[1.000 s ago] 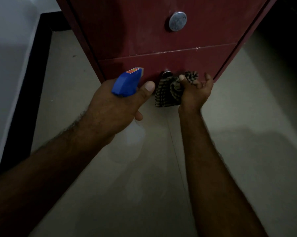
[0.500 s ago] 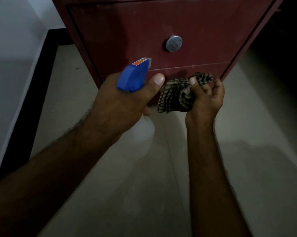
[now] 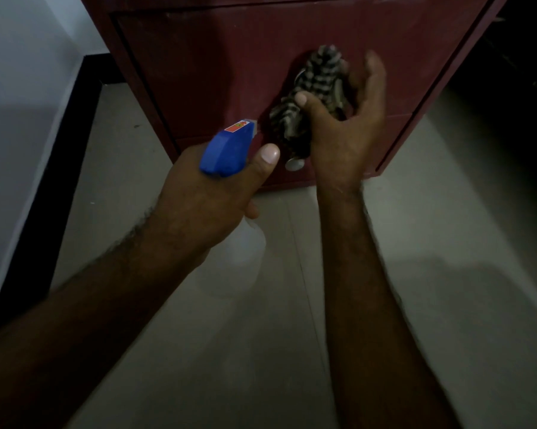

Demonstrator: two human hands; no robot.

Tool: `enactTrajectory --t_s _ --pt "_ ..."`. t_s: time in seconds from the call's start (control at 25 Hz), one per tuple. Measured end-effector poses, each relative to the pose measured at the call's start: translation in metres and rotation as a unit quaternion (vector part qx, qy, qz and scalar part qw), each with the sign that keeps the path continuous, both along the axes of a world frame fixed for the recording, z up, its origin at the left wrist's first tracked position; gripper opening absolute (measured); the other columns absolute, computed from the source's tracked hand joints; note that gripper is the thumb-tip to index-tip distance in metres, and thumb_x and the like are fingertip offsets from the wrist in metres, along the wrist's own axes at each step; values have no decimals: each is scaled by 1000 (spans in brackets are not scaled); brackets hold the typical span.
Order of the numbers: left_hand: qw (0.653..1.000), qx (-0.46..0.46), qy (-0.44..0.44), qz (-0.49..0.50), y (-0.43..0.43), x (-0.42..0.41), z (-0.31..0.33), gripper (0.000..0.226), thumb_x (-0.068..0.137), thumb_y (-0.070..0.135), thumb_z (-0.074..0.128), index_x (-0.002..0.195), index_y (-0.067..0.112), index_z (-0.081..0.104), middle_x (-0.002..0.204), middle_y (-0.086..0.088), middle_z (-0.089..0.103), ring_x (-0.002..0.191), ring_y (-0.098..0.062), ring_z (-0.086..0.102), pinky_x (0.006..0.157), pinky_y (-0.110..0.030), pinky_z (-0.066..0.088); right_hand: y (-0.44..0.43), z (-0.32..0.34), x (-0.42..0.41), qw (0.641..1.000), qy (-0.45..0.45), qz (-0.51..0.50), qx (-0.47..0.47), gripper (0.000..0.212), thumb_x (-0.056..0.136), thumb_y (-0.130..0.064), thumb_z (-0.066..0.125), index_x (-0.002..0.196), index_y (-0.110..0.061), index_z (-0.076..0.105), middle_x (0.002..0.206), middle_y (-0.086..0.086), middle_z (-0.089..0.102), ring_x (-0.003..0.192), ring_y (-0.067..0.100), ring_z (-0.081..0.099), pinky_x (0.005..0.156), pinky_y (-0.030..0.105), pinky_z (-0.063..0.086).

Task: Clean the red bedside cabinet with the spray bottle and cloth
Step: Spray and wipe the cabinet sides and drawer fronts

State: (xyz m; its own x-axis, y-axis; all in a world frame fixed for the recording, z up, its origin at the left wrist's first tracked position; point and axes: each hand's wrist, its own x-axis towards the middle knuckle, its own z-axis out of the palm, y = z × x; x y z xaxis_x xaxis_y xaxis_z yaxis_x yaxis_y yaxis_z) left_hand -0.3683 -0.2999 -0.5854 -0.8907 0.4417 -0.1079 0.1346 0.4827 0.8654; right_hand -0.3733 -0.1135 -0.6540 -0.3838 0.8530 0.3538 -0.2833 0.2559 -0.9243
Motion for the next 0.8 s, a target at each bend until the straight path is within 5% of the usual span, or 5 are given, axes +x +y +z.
enactTrajectory --t_s 0.16,0.28,0.48,0.64,0.8 --pt "1000 -3 -8 4 0 -1 -2 46 82 63 57 94 19 58 68 -3 68 54 -2 66 53 -16 44 1 -4 -8 985 -39 -58 160 91 75 -23 92 150 0 48 133 0 67 121 20 63 103 33 54" --pt "1000 0 -9 4 0 2 0 43 76 66 54 90 25 56 67 -4 68 51 0 64 50 -15 44 7 -3 -15 981 -38 -67 177 81 74 -23 90 144 -1 56 127 -20 59 117 20 61 100 21 49" --pt "1000 -9 -6 8 0 1 -1 45 85 60 57 94 16 58 69 -4 69 49 3 61 41 -5 38 5 0 -21 997 14 -69 45 66 77 -5 87 135 3 56 113 -15 64 108 7 64 97 25 56" --pt "1000 -9 -2 3 -1 2 1 46 81 62 56 91 17 58 66 -2 68 46 3 59 41 -6 38 6 4 -20 987 -41 -59 141 80 78 -25 87 147 -5 51 140 -8 56 129 9 56 112 50 47" --pt "1000 -6 -11 4 0 2 0 41 82 61 56 88 21 57 67 -2 67 44 4 58 39 -5 36 14 1 -26 992 -19 -49 116 74 76 -22 89 139 -3 56 130 1 66 118 17 63 102 49 54"
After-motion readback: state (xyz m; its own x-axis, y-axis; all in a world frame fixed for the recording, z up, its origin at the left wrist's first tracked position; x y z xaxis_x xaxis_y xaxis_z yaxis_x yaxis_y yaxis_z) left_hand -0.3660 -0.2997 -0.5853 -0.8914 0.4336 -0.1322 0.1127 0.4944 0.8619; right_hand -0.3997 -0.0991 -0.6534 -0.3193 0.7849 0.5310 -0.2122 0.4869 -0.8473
